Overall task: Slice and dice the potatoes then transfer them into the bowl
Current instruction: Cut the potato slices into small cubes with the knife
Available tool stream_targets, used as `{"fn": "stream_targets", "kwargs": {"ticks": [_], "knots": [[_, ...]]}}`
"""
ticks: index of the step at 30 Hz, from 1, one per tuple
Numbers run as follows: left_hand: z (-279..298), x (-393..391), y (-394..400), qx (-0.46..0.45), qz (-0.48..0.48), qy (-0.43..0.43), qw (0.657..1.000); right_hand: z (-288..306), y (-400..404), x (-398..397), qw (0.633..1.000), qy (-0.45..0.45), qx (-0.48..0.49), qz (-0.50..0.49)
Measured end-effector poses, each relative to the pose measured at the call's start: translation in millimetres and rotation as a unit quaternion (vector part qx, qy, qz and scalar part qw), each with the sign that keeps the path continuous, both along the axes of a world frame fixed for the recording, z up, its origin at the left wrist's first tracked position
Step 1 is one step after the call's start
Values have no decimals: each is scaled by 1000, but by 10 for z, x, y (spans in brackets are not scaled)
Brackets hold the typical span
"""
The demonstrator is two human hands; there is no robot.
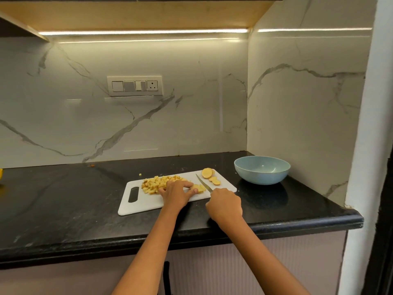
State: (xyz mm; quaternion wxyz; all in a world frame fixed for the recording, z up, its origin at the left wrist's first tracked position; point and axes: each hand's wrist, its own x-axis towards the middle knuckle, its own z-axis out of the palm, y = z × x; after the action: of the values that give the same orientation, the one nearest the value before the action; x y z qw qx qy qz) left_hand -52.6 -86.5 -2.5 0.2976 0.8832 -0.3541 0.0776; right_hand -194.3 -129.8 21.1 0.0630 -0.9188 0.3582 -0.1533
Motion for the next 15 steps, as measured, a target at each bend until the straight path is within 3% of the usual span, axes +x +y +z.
{"fn": "stream_targets", "kwargs": {"ticks": [15], "knots": [[17, 66, 12, -6, -14, 19, 1000, 132, 38, 205, 999, 35, 37, 18]]}}
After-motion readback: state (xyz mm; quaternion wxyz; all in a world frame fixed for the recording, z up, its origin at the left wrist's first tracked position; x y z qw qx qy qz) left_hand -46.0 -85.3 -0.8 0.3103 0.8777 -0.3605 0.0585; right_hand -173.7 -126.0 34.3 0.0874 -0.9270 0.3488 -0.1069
